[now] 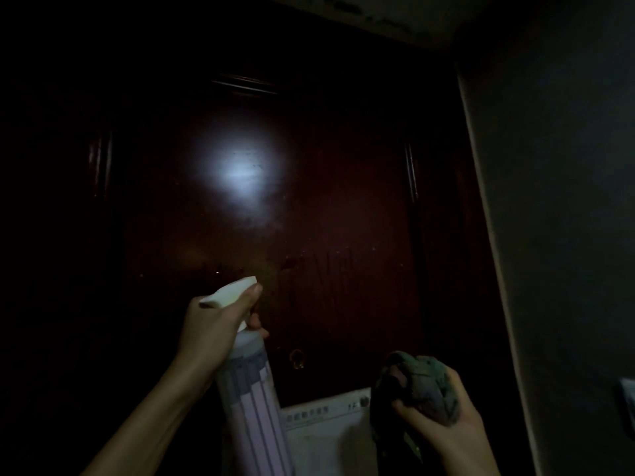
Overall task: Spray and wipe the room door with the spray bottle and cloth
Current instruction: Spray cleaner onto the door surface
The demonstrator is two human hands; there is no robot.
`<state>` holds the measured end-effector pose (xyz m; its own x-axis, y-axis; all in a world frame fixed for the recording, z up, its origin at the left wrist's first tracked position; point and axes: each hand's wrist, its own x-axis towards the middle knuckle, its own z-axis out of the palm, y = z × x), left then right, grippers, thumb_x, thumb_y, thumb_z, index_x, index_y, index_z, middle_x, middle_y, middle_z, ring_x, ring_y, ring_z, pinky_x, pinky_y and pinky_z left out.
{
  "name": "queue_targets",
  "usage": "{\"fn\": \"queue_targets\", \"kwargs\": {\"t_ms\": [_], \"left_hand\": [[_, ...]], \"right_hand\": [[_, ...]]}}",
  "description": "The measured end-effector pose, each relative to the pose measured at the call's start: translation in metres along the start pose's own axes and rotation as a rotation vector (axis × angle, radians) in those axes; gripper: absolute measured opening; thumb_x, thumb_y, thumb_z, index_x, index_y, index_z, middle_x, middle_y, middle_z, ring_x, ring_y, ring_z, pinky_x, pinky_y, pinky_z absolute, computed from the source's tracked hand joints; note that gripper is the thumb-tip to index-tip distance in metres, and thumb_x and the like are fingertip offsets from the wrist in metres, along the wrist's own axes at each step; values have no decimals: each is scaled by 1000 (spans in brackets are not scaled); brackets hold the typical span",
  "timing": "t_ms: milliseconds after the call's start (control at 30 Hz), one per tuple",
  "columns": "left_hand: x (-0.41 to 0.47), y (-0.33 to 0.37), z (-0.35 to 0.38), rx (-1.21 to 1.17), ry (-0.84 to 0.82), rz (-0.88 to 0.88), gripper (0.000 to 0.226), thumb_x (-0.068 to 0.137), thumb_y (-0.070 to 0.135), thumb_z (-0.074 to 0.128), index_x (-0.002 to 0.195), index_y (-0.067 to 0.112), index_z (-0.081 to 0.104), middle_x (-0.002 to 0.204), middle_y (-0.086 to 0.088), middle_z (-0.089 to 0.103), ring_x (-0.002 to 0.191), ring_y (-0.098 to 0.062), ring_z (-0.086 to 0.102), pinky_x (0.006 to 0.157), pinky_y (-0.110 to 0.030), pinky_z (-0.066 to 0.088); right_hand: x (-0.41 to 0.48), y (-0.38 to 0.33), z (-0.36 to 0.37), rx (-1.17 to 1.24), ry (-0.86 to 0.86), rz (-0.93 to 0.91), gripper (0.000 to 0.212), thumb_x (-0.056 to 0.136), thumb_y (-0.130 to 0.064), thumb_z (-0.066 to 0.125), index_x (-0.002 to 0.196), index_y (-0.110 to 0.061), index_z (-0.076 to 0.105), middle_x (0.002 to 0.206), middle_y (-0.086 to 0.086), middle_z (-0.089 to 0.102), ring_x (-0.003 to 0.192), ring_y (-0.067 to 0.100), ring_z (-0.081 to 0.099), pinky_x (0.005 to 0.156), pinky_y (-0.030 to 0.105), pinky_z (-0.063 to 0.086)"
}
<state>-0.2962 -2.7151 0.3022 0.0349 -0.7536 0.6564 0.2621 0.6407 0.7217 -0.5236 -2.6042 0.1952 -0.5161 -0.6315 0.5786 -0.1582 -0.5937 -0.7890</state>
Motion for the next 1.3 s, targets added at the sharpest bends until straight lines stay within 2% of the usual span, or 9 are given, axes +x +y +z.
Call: {"fn": "queue_targets", "kwargs": {"t_ms": [200, 333, 467, 600, 733, 900, 1000, 1100, 1300], "left_hand": [[3, -1, 53, 27, -20, 13, 9, 86, 20, 72, 93, 15, 72, 64, -13, 67, 55, -24, 65, 66, -40, 58], [5, -8, 84, 44, -10, 28, 12, 86, 18, 72, 82, 7, 70, 57, -15, 61, 54, -29, 64, 63, -39, 54], [1, -10, 125, 47, -48, 3, 3, 87, 16, 71, 89, 14, 71, 58, -8, 64, 55, -24, 62, 51, -29, 56], [-2, -23, 157, 75, -75, 5, 6, 88, 16, 70, 85, 11, 69, 54, -10, 59, 51, -25, 63, 64, -37, 55], [-8, -35, 191, 54, -90, -14, 11, 86, 17, 72, 92, 9, 71, 61, -10, 63, 55, -24, 64, 66, -41, 58], [-8, -47, 233, 55, -159, -31, 21, 86, 18, 71, 91, -3, 68, 60, -13, 62, 54, -26, 63, 69, -43, 55], [-11, -55, 252, 89, -169, -3, 21, 86, 19, 71, 78, 0, 65, 59, -15, 61, 56, -30, 66, 66, -40, 54], [-16, -62, 263, 37, -174, -42, 17, 85, 19, 73, 86, 3, 67, 56, -8, 64, 55, -25, 66, 70, -45, 56], [-27, -73, 265, 98, -172, -38, 25, 84, 21, 74, 78, -2, 66, 56, -14, 62, 56, -31, 66, 69, -46, 56]], "right_hand": [[28, 8, -45, 20, -6, 22, 61, 64, 15, 81, 112, -17, 59, 99, -1, 69, 76, -6, 66, 63, 5, 47], [44, 12, -71, 39, -31, 21, 59, 65, 13, 81, 112, -17, 61, 102, 4, 70, 87, 3, 65, 75, 14, 46], [61, 23, -107, 50, -34, 20, 58, 66, 10, 82, 114, -15, 62, 107, 8, 71, 101, 16, 66, 84, 19, 50], [73, 32, -141, 65, -29, 36, 57, 66, 7, 83, 113, -20, 64, 101, 4, 74, 99, 18, 69, 76, 18, 54], [78, 39, -170, 104, -26, 71, 53, 69, 3, 82, 114, -18, 64, 101, 5, 75, 99, 20, 70, 86, 31, 54], [86, 51, -202, 89, 12, 81, 51, 69, 1, 82, 111, -21, 65, 95, -1, 77, 92, 11, 72, 72, 18, 53], [91, 55, -218, 78, 31, 80, 48, 70, 4, 81, 109, -19, 65, 89, -2, 77, 86, 8, 72, 67, 15, 54], [93, 61, -229, 65, 57, 67, 49, 70, 7, 80, 110, -16, 65, 85, -6, 77, 77, 3, 71, 62, 10, 52], [91, 67, -237, 71, 69, 64, 49, 71, 3, 80, 111, -19, 64, 90, -3, 77, 83, 10, 73, 65, 16, 56]]}}
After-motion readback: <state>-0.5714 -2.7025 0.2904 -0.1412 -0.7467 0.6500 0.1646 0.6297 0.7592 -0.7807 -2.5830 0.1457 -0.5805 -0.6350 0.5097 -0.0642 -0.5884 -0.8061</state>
